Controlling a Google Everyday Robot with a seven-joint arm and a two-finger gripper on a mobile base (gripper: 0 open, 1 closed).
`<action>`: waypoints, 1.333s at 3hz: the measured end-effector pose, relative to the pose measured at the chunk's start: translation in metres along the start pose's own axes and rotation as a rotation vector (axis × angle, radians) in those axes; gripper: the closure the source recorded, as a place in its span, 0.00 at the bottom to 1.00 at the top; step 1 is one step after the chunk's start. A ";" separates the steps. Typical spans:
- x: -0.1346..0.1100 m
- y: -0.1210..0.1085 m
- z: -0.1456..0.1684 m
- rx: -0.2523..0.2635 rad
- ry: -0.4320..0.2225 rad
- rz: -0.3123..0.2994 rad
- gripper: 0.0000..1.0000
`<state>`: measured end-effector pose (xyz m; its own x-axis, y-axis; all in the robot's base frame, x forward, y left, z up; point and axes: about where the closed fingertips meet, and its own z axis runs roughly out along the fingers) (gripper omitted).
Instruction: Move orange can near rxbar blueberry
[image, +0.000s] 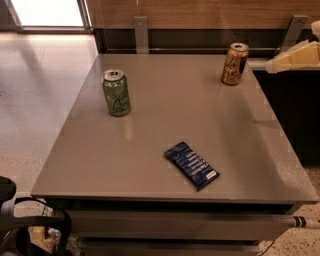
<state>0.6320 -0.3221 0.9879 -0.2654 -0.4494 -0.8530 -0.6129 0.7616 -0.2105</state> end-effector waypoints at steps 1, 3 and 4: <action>0.000 0.001 0.002 0.000 -0.003 0.005 0.00; 0.007 -0.013 0.052 -0.058 -0.057 0.068 0.00; 0.011 -0.016 0.082 -0.085 -0.082 0.086 0.00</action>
Offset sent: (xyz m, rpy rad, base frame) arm 0.0596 0.0042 -0.0303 0.1462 0.0139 0.0200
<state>0.6998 -0.3010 0.9433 -0.2598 -0.3415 -0.9033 -0.6525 0.7516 -0.0964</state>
